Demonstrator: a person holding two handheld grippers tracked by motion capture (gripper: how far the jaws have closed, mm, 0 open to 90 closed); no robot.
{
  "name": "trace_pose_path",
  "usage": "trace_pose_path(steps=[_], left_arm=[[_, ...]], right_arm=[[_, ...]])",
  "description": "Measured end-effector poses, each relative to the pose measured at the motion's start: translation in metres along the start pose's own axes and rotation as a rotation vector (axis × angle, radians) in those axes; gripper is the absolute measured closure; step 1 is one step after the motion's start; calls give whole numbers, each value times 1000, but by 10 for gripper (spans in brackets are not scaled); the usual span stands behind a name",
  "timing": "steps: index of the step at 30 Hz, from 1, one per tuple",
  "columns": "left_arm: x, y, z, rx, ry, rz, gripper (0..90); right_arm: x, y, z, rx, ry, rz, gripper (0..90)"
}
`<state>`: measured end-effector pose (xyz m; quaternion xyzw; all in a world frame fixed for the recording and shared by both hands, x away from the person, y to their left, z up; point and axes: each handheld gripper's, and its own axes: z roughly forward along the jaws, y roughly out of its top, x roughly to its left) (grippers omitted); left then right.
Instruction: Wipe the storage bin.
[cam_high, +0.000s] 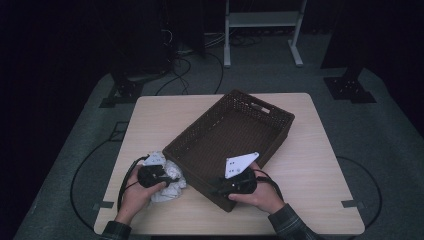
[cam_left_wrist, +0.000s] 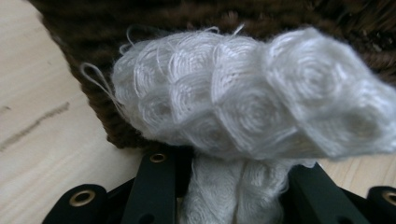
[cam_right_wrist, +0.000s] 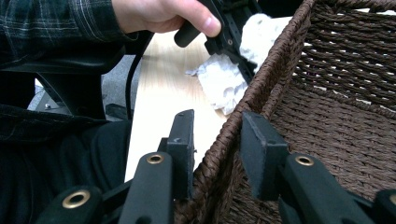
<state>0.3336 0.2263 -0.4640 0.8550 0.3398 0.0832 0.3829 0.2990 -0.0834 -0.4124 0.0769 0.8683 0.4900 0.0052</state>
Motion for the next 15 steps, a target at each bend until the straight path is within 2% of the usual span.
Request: trace_pose_path(steps=[1, 3, 6, 7, 11, 14, 15], left_arm=[[0, -2, 5, 31, 0, 2, 678], [0, -4, 10, 56, -2, 1, 677], [-3, -5, 12, 62, -4, 4, 676], [-5, -3, 10, 60, 2, 16, 676], [-8, -1, 5, 33, -10, 18, 674], [-12, 3, -4, -19, -18, 20, 675], [-12, 3, -4, -19, -18, 20, 675]], right_arm=[[0, 0, 0, 0, 0, 0, 653], [0, 0, 0, 0, 0, 1, 654], [0, 0, 0, 0, 0, 1, 653], [0, 0, 0, 1, 0, 1, 653], [0, 0, 0, 1, 0, 2, 654], [0, 0, 0, 0, 1, 2, 654], [0, 0, 0, 0, 1, 1, 654]])
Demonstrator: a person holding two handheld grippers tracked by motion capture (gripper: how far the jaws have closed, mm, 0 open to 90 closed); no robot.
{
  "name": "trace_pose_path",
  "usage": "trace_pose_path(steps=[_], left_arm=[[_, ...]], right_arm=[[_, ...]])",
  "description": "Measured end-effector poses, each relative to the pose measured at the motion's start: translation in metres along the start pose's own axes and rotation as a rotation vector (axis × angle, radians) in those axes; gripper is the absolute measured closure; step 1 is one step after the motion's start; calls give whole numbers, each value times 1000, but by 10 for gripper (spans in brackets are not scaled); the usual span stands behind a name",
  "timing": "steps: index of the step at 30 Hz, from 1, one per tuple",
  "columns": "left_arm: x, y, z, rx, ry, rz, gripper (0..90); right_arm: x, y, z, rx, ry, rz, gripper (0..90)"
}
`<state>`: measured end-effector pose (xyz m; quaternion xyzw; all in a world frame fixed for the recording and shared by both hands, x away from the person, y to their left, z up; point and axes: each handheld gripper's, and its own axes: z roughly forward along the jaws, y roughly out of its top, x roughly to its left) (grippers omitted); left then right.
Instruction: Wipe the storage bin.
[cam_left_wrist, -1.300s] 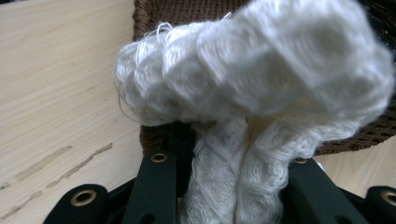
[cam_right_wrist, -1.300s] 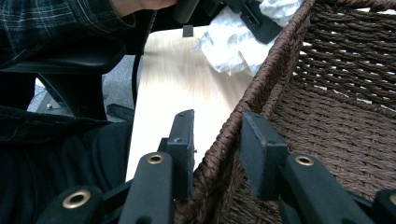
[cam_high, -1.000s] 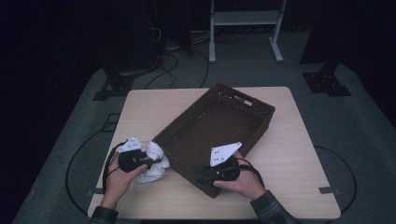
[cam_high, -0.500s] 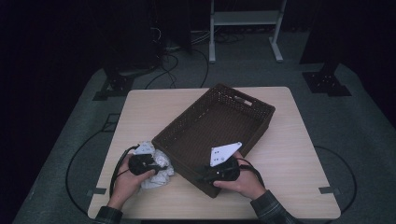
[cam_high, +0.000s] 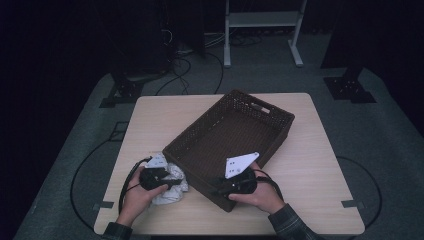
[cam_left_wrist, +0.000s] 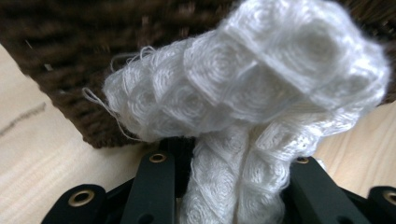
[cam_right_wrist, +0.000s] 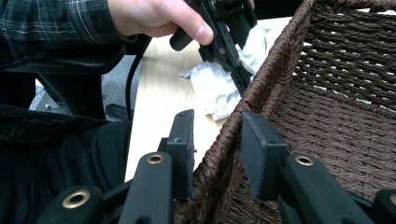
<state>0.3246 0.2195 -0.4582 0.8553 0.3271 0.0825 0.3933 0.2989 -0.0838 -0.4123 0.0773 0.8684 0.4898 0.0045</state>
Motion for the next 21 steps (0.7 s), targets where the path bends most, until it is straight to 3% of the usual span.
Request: trace_pose_path(steps=[12, 17, 21], left_arm=[[-5, 12, -32, -145, -33, 14, 676], [-9, 16, -39, -180, -41, 19, 676], [-8, 16, -37, -173, -45, 23, 678]], right_arm=[[0, 0, 0, -1, 0, -1, 653], [0, 0, 0, 0, 0, -1, 654], [0, 0, 0, -1, 0, 0, 653]])
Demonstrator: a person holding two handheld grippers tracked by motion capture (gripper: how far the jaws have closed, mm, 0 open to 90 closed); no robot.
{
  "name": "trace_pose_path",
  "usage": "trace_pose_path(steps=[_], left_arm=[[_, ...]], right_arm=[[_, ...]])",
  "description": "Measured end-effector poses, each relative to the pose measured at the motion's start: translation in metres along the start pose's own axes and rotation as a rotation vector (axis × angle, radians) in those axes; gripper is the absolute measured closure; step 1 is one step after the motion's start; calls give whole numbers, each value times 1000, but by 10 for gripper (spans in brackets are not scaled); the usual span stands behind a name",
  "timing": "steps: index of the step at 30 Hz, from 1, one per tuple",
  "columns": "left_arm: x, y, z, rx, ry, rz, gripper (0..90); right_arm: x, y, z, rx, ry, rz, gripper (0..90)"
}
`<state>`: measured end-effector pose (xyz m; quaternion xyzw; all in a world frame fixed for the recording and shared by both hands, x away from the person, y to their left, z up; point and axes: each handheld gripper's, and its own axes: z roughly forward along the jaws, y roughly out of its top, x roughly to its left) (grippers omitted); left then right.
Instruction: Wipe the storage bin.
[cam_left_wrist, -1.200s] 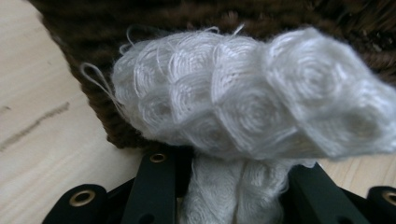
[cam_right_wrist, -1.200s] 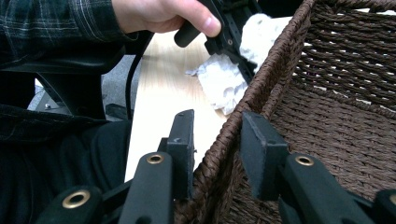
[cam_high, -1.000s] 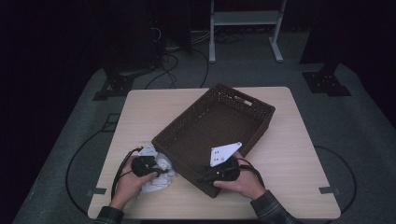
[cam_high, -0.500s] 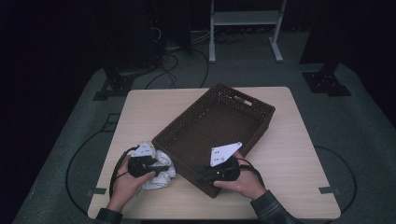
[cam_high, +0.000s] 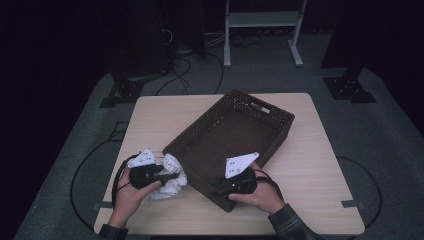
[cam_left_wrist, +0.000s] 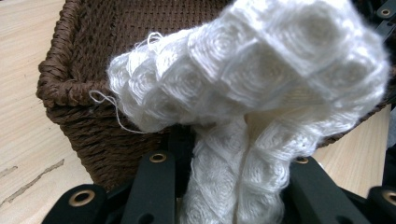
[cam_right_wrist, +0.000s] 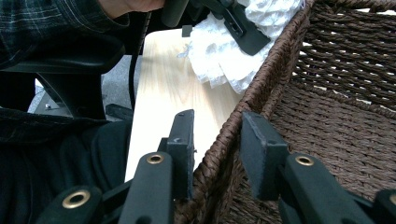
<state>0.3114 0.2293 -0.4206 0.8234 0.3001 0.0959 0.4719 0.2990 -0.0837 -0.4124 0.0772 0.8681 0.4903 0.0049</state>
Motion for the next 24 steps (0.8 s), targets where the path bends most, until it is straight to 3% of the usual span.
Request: trace_pose_path(steps=[10, 13, 22, 24], left_arm=[[3, -6, 10, 33, -12, -7, 678], [2, -10, 21, 82, -15, -1, 678], [2, -16, 32, 139, -17, -10, 676], [1, -19, 40, 192, -7, 7, 676]], right_arm=[[0, 0, 0, 0, 0, 0, 654], [0, 0, 0, 0, 0, 1, 653], [0, 0, 0, 1, 0, 1, 653], [0, 0, 0, 1, 0, 2, 653]])
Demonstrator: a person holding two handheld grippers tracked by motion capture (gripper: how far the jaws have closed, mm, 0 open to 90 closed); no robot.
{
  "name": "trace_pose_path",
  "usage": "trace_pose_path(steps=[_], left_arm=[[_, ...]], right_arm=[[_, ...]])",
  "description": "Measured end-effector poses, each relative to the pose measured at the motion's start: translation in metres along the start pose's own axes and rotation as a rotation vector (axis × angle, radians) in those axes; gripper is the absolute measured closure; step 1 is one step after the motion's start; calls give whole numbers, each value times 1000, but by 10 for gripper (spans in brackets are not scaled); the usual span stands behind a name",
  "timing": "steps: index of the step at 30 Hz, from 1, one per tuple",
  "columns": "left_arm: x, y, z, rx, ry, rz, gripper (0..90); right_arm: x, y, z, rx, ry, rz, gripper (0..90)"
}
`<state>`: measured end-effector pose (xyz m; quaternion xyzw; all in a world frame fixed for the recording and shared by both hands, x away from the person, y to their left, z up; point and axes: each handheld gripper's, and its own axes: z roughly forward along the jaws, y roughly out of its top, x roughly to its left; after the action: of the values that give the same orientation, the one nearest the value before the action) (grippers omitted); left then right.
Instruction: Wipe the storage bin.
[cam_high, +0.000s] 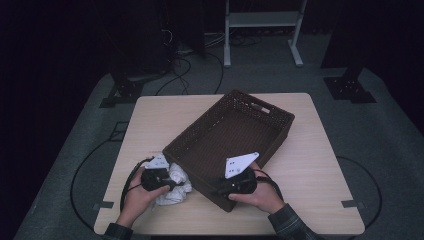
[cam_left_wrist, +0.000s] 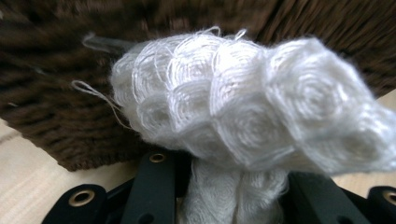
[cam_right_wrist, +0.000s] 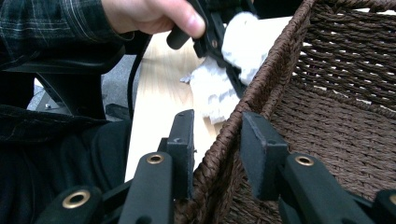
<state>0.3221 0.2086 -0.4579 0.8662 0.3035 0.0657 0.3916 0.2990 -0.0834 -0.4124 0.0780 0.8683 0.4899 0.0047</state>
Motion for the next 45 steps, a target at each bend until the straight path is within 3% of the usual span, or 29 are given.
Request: trace_pose_path(steps=[8, 15, 21, 22, 38, 45], left_arm=[[1, -5, 16, 101, -5, 7, 674], [-1, -6, 15, 96, -6, 2, 675], [-8, 0, 2, 37, -23, 30, 675], [-11, 2, -3, 2, -31, 26, 675], [-27, 20, -36, -130, -41, 85, 676], [-29, 19, -28, -107, -56, 88, 676]], right_arm=[[0, 0, 0, 1, 1, 0, 654], [0, 0, 0, 0, 0, -1, 653], [0, 0, 0, -1, 0, 0, 654], [0, 0, 0, -1, 1, 0, 653], [0, 0, 0, -1, 0, 1, 653], [0, 0, 0, 1, 1, 0, 653]])
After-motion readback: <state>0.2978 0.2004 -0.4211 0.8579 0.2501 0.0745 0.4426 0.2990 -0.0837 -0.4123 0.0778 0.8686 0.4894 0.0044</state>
